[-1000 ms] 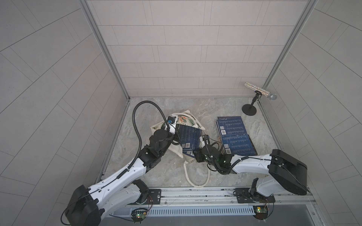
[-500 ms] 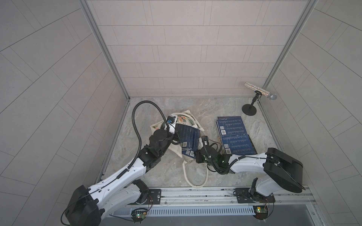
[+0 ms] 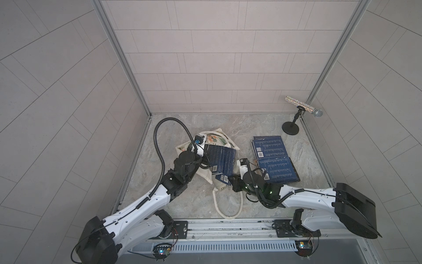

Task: Take out the books from the canvas bag
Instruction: Pick up the book from the canvas bag.

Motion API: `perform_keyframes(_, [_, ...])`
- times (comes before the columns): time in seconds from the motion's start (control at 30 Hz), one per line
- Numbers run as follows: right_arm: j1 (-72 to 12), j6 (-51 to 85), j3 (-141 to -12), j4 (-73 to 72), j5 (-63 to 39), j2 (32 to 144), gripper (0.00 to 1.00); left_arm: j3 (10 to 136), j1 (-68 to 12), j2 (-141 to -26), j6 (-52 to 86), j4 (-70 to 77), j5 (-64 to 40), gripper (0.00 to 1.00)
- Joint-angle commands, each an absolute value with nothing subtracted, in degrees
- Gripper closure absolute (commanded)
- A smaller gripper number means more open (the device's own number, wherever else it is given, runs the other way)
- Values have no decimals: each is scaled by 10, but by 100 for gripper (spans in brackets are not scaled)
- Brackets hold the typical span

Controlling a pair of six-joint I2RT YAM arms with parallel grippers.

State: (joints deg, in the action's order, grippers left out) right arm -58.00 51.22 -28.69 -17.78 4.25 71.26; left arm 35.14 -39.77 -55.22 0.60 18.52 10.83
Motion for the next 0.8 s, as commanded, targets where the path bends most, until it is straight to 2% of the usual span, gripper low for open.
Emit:
perform_keyframes(0.0, [-586,479,-294,-144,51,654,100,376,-397,-542,9,229,117,100])
perform_keyframes(0.13, [-592,433,-291,-95,59,576,100,375,-397,-543,8,229,117,100])
perform_keyframes(0.27, [-590,409,-265,-130,29,532,100,378,-398,-547,8,228,120,100])
perform_keyframes(0.4, [-585,360,-296,-74,10,548,100,379,-397,-552,7,226,120,100])
perform_keyframes(0.57, [-527,367,-325,-43,-21,585,100,379,-397,-552,2,224,132,100])
perform_keyframes(0.77, [-528,307,-385,45,-59,565,100,383,-397,-560,0,218,141,100])
